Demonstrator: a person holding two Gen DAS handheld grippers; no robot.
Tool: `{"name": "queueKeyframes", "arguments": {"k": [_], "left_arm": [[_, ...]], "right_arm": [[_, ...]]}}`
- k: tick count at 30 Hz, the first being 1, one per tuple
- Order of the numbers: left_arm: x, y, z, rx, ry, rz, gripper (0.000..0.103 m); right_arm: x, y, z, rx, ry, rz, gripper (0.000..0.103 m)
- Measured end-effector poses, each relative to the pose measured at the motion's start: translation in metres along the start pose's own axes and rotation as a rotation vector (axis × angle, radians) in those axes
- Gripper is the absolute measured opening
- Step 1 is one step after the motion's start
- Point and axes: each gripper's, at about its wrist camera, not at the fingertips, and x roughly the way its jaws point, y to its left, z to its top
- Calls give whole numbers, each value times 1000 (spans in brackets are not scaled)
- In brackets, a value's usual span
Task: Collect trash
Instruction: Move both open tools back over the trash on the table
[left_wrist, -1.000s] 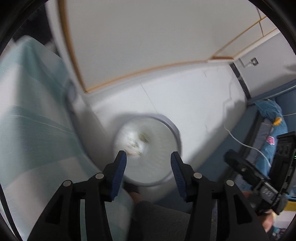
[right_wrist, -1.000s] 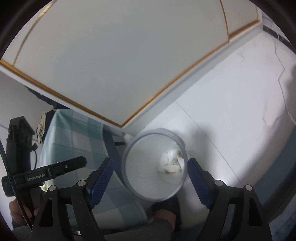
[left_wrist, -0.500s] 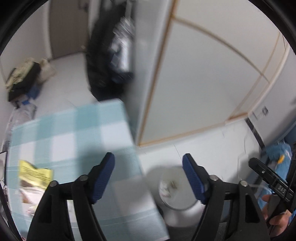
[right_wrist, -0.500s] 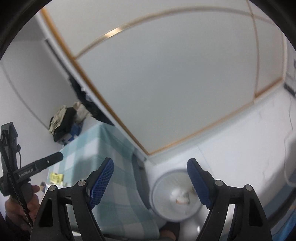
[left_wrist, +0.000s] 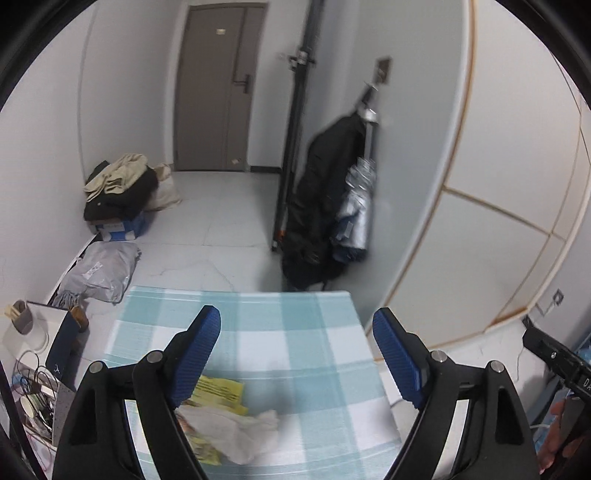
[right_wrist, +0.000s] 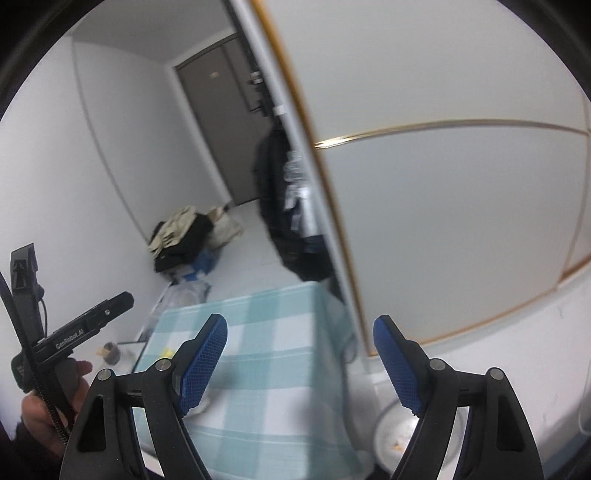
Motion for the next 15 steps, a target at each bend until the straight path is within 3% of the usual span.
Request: {"name": "queueKeyframes", "arguments": {"k": [3, 8, 15], "left_arm": [[-7, 25, 2, -51, -1, 5, 82], [0, 72, 1, -89, 8, 86, 82], [6, 122, -3, -200, 38, 119, 82]], "right_arm": [[14, 31, 1, -52, 19, 39, 82], [45, 81, -1, -130, 81, 106, 82], [110, 146, -37, -192, 309, 157, 82]]}}
